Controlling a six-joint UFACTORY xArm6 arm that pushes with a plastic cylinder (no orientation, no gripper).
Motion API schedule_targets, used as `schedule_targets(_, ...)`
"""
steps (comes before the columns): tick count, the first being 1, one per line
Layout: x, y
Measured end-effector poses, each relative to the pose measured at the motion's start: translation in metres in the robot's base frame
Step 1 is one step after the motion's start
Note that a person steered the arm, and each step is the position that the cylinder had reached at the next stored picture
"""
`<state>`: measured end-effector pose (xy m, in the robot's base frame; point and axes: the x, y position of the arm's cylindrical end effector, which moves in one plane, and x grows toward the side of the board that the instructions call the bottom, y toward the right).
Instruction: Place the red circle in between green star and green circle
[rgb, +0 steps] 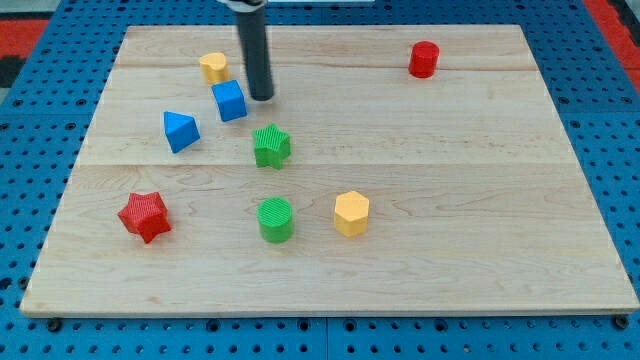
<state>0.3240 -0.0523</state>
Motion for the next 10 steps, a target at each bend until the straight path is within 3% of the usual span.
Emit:
schedule_targets(2,-0.02,0.253)
schedule_targets(3,-0.056,0.302)
schedule_targets(4,-0.085,0.231)
schedule_targets(5,-0.076,0.159)
schedule_targets(6,-0.051,0.138)
schedule_targets(7,-0.055,0.17)
schedule_targets(9,0.028,0.108)
schedule_targets(10,0.037,0.099)
